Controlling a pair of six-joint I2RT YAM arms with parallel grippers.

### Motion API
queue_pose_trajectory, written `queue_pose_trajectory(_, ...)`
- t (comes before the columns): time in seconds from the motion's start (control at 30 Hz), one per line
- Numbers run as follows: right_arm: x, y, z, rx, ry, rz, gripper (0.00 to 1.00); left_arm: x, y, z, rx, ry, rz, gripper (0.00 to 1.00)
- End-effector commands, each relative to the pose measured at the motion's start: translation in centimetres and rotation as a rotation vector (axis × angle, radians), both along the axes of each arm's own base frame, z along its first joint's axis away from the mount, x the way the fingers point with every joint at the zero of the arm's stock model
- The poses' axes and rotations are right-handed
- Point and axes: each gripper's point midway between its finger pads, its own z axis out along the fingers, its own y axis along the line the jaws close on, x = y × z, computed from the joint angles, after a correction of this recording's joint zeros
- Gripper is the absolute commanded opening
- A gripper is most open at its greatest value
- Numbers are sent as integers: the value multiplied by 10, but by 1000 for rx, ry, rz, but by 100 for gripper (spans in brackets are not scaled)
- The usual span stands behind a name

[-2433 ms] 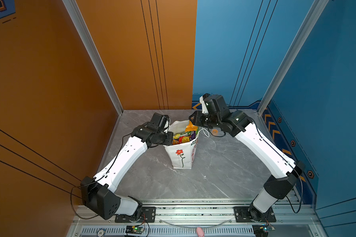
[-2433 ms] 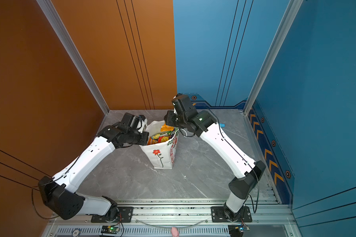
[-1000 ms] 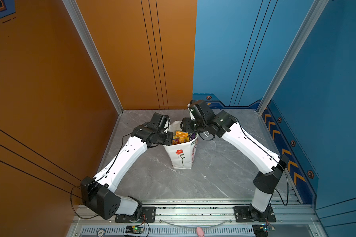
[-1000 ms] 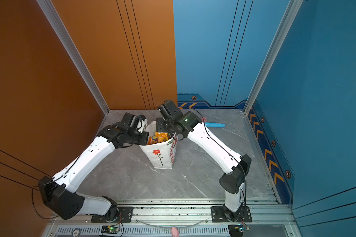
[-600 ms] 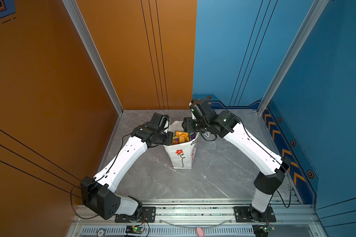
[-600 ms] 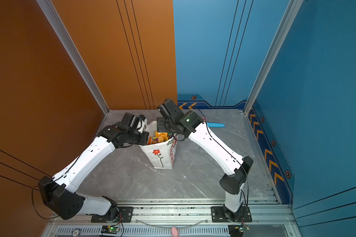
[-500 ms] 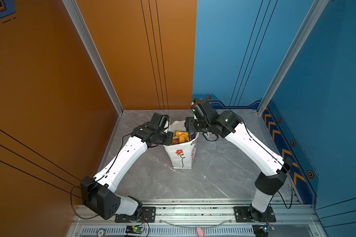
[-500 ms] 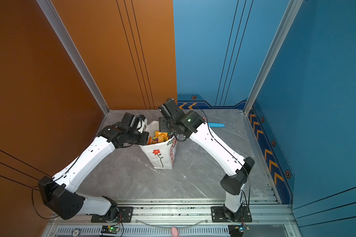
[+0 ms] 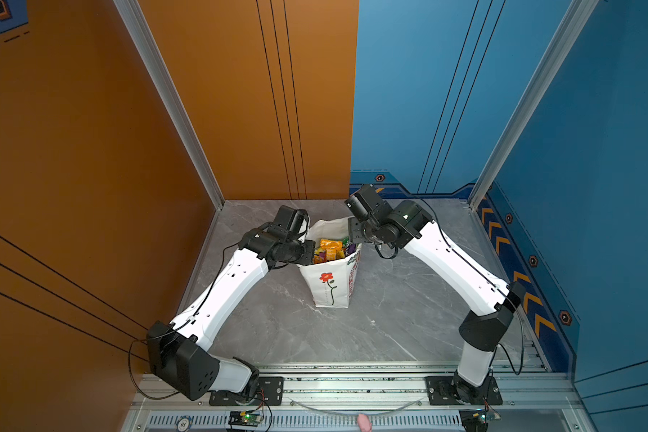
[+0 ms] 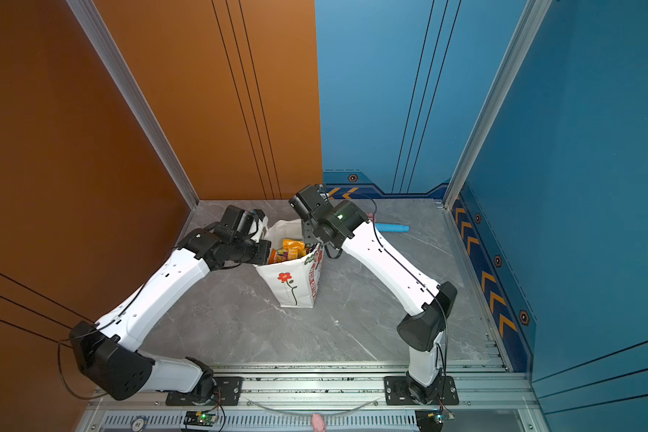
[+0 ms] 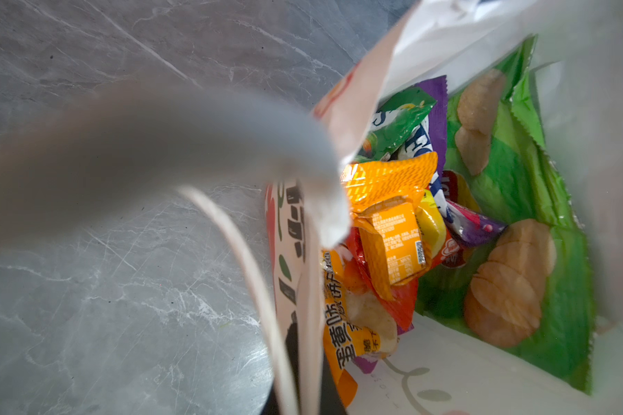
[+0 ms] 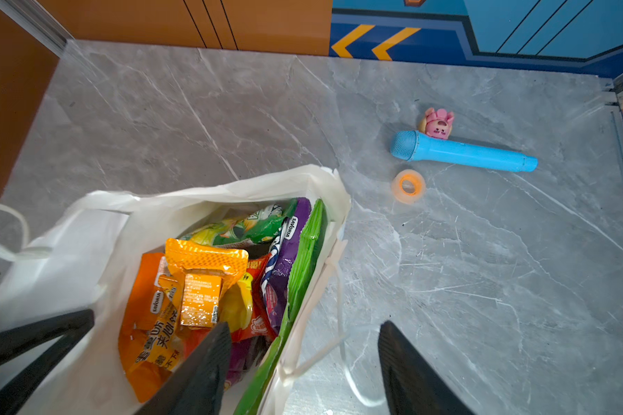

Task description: Place the snacks into the paper bag

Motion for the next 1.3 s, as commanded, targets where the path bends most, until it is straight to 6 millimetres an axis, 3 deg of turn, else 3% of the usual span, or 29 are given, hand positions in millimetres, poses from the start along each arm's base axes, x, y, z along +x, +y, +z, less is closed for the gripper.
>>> queue_pose_trajectory(0.0,-5,-3,-21,-55,62,0,63,10,-5,31,-51,-120,-11,15)
queue_pose_trajectory(0.23,-8,4,-33,-75,95,25,45,12,2,58,-208,-137,18,41)
queue_pose_trajectory(0.4,-12,7,-30,-83,80,42,28,17,11,71,-251,-138,69,56)
queue_pose_trajectory(0.57,-16,10,-21,-86,49,64,18,24,25,61,-165,-97,121,59)
queue_pose_trajectory(0.67,-18,14,-17,-58,35,84,14,28,25,52,-147,-67,125,56)
queue_pose_trajectory(1.0,-26,28,-9,58,12,140,6,25,-1,27,-120,52,91,22)
queue_pose_trajectory(1.17,-30,32,5,113,-10,169,2,24,-22,41,-185,54,144,1)
queue_pose_trajectory(1.27,-32,39,24,200,-28,201,2,23,-38,64,-260,23,190,0)
